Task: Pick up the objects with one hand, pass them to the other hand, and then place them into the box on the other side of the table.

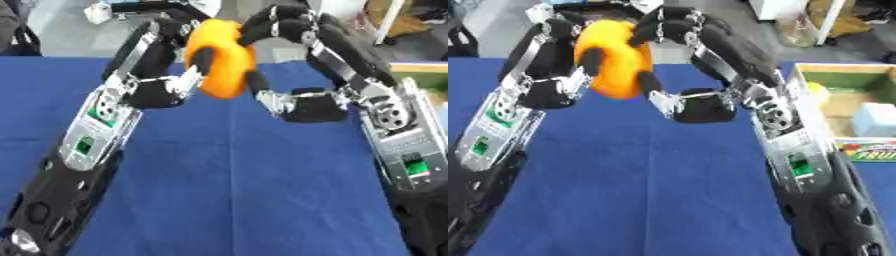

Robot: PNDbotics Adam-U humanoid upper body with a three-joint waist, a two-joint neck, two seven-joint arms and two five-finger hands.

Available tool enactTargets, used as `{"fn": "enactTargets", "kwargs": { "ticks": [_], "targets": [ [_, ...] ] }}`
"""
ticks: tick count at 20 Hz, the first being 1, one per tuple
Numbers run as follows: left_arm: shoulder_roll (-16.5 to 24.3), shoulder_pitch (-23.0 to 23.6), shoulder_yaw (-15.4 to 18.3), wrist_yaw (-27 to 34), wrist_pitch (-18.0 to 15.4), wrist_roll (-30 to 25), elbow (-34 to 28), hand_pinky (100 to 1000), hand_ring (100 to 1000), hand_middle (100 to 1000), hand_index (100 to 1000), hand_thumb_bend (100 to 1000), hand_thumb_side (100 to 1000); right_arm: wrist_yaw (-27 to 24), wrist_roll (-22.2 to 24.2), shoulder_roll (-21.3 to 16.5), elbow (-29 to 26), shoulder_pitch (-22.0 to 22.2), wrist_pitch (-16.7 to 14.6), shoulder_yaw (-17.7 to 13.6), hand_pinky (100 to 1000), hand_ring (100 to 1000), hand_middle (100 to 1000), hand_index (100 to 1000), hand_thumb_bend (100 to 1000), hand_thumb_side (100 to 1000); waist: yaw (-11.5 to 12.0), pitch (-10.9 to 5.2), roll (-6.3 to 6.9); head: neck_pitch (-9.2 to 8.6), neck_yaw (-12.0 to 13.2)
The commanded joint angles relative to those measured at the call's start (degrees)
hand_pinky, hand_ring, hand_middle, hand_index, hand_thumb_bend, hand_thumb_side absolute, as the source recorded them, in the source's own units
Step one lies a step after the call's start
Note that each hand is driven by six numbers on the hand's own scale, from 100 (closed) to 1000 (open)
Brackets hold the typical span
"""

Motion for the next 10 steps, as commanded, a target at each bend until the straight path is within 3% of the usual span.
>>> {"fn": "enactTargets", "kwargs": {
  "ticks": [1, 6, 10],
  "targets": [
    [0.2, -1.0, -0.1, 0.7, 0.1, -0.5, -1.5, 686, 360, 402, 440, 126, 278, 1.4, -4.0, -0.7, 0.1, -0.6, 0.9, -0.3, 803, 654, 653, 609, 100, 108, 0.1, -2.24, -0.10, -0.39, -0.2],
    [0.1, -0.9, -0.3, 0.9, 0.6, -1.6, -1.6, 694, 370, 418, 452, 190, 302, 2.8, -11.3, -0.6, 1.4, -0.5, 2.6, 0.3, 715, 590, 589, 496, 100, 100, 0.3, -2.24, -0.17, -0.28, -0.4],
    [-0.1, -0.8, -0.3, 1.1, 1.0, -2.2, -1.5, 702, 398, 449, 479, 227, 321, 3.4, -16.1, -0.3, 2.2, -0.2, 4.4, 0.8, 668, 562, 560, 467, 100, 100, 0.5, -2.22, -0.20, -0.16, -0.6]
  ]
}}
